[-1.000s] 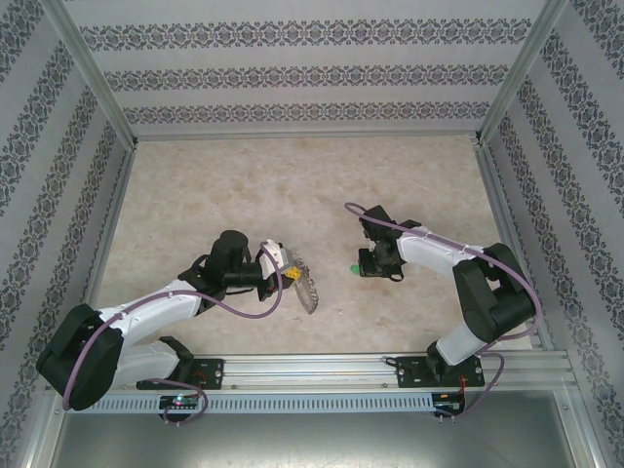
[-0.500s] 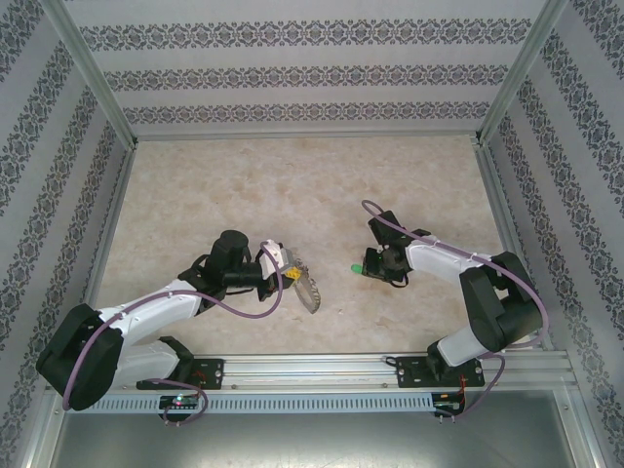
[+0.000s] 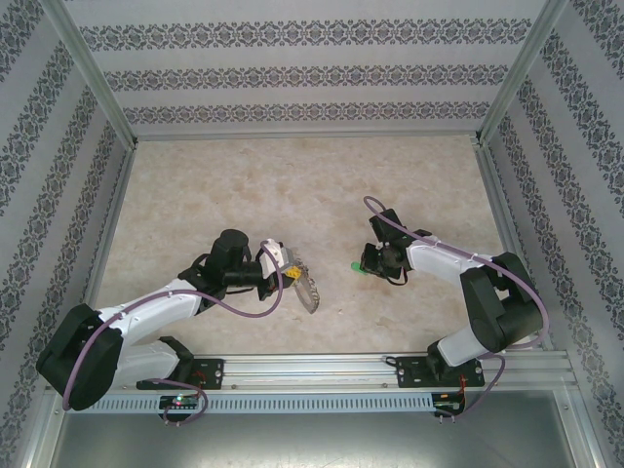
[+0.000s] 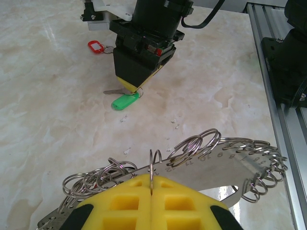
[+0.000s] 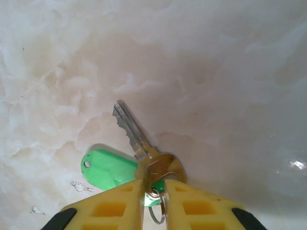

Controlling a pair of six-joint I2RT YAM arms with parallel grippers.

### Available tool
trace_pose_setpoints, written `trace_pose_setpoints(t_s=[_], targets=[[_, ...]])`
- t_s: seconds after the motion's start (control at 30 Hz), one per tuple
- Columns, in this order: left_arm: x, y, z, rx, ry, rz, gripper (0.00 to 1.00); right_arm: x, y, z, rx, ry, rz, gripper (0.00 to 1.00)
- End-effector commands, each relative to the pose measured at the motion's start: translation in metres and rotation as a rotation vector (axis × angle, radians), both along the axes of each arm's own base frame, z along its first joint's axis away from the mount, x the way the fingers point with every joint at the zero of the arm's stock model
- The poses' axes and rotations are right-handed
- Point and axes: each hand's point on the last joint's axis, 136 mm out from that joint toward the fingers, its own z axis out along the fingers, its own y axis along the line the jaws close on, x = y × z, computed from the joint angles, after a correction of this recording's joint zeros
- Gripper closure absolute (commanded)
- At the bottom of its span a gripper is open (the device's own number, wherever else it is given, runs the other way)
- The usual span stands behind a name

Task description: Put the keys on the keyring

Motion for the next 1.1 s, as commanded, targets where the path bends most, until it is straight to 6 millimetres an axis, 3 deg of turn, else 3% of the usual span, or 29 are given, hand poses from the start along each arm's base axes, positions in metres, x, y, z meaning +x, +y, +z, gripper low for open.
trace_pose_setpoints(t_s=[0.0,0.67,1.07], targets=[[0.002,-0.003,0.01,-0.016,-0.02,-0.026,1.0,-0.004,-0.001,-0.004,0.007,0.021,-0.015,0.81],[0.002,-0.002,0.009,-0.013,-0.019,-0.025,1.0,-0.011,-0.002,-0.013,-0.001,0.06,-0.02,0.86],[0.002,-0.001,0.009,-0.012,-0.019,-0.022,1.0,-0.006,-0.007,-0.002,-0.047,0.021,0.011,0.96]])
